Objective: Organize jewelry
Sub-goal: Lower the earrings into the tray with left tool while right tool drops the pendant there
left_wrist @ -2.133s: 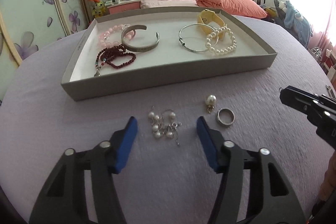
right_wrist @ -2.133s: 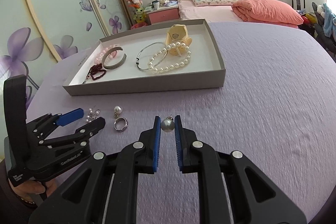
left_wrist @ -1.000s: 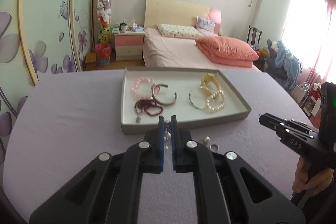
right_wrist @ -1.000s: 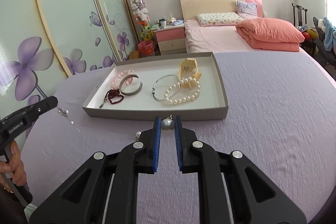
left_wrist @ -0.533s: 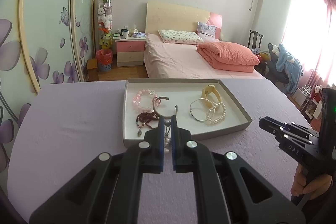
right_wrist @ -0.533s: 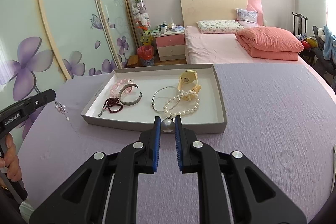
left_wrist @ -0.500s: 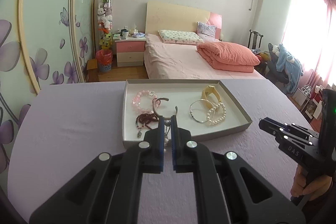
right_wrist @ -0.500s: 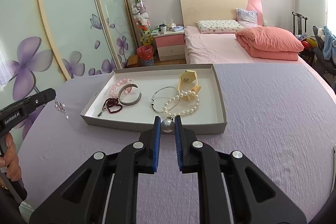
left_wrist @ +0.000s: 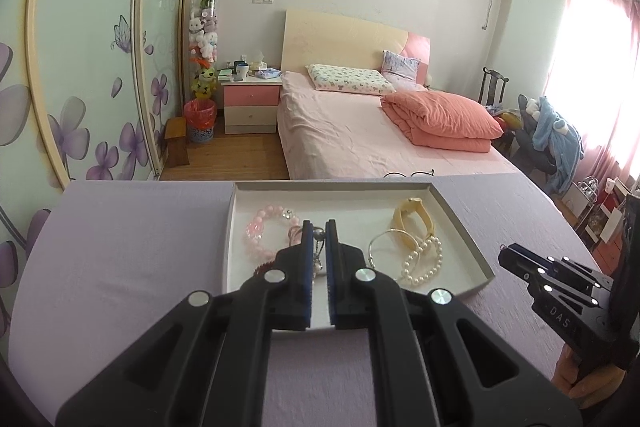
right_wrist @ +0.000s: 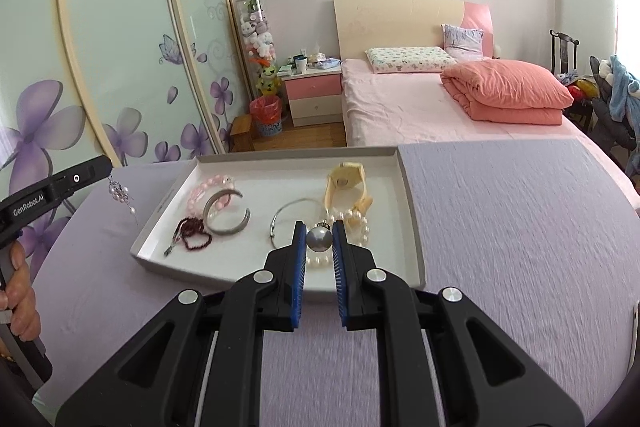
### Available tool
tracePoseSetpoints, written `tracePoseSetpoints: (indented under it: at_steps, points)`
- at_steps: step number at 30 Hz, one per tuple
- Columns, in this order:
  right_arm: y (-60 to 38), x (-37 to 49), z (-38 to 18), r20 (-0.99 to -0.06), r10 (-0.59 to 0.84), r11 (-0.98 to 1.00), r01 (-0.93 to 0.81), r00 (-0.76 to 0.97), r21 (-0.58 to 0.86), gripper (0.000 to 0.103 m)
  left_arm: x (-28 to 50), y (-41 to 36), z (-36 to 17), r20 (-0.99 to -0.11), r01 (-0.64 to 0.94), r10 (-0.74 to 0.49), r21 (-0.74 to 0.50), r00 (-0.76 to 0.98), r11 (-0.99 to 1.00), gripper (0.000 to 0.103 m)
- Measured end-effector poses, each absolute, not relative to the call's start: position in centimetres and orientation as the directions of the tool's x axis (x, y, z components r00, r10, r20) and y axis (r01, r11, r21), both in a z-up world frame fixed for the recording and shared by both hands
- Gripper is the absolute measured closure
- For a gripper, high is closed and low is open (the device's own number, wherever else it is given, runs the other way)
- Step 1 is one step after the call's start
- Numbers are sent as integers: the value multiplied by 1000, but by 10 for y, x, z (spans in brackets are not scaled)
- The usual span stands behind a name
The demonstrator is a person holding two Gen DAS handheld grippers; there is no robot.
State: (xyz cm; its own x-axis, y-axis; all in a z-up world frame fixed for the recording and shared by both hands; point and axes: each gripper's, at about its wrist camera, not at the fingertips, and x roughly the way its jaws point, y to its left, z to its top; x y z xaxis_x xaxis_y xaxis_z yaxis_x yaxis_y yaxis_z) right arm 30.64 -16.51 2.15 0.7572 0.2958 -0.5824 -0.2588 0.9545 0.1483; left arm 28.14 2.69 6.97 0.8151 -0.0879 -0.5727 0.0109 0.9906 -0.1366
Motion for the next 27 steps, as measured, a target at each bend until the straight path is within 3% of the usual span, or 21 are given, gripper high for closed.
tracePoseSetpoints:
  at_steps: [23,24,27]
  points:
    - [-145,370,-7,-623,285,955,-275,729,114,89,351,27,28,-630,2,-97,-149,771,989,96]
    - [-144,369,-8,-624,284,955,-275,728,113,89,352,27,26,-633,-6,-90,-148,769,989,95]
    - [-144,370,-7,-626,282,955,-274,727,112,89,354,31,22,-637,-21,-88,-162,766,987,75]
